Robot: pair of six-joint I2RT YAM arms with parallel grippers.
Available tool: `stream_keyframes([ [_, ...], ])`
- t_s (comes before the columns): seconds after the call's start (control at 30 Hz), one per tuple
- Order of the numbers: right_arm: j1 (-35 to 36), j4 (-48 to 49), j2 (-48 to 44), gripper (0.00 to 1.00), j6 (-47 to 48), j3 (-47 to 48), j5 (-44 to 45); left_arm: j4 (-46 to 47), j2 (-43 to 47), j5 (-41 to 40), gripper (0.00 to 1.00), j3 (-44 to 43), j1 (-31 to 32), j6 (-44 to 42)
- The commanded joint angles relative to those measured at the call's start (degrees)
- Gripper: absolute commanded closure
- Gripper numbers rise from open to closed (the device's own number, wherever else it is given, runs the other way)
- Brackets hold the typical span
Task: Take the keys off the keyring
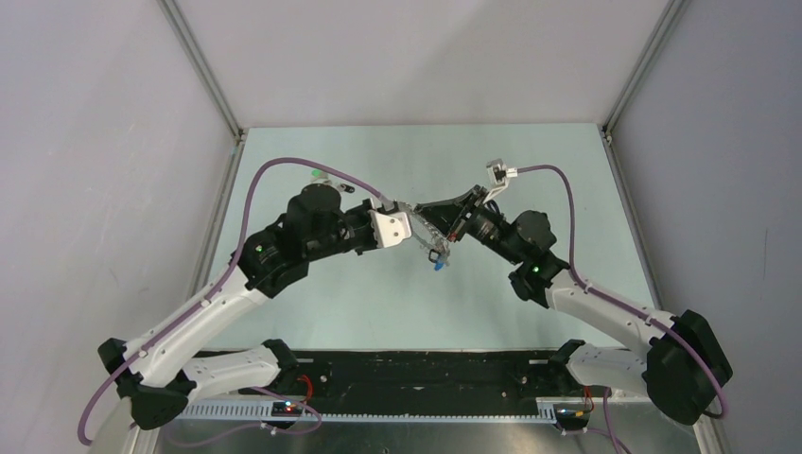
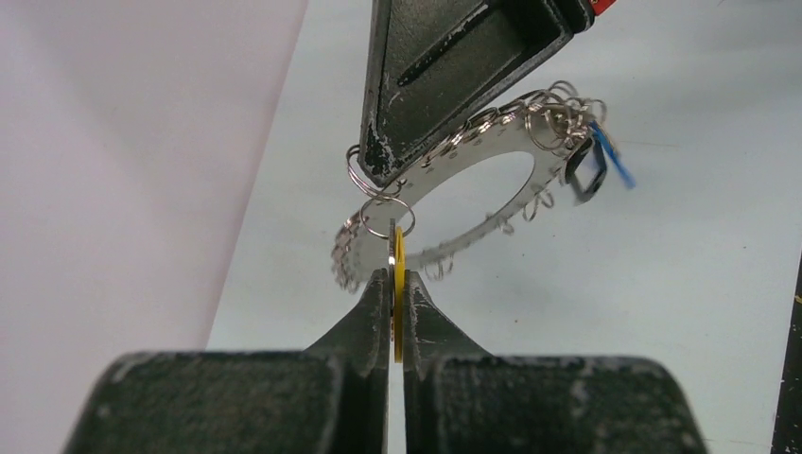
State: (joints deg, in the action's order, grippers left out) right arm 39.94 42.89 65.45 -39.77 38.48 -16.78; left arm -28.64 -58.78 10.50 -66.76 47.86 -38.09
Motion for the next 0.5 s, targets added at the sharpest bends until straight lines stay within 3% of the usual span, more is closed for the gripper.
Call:
stream_keyframes([
  [0.0, -0.59, 0.17, -1.99, 0.81, -5.68, 0.28, 7.51, 0.07, 1.15, 1.0, 1.0, 0.3, -0.02, -0.7],
  [0.07, -0.45, -1.18, -3.37, 0.67, 0.97, 0.28, 6.41, 0.08, 1.22, 0.89, 1.0, 0.38, -0.04, -0.7],
  [0.13, -0.29, -3.34, -5.11, 0.61, 9.75, 0.25, 6.05, 0.14, 1.56, 0.92, 1.0, 0.51, 0.0, -0.72],
  [0.3, -0.23, -7.08, -8.44, 0.61, 34.09, 0.17, -1.58, 0.31, 1.82, 1.26, 1.0, 0.66, 0.0, -0.68],
  [0.47, 0.84, -8.38, -8.31, 0.63, 51.06, 0.07, -10.6, 0.34, 2.36, 1.83, 1.0, 0.77, 0.02, -0.88],
])
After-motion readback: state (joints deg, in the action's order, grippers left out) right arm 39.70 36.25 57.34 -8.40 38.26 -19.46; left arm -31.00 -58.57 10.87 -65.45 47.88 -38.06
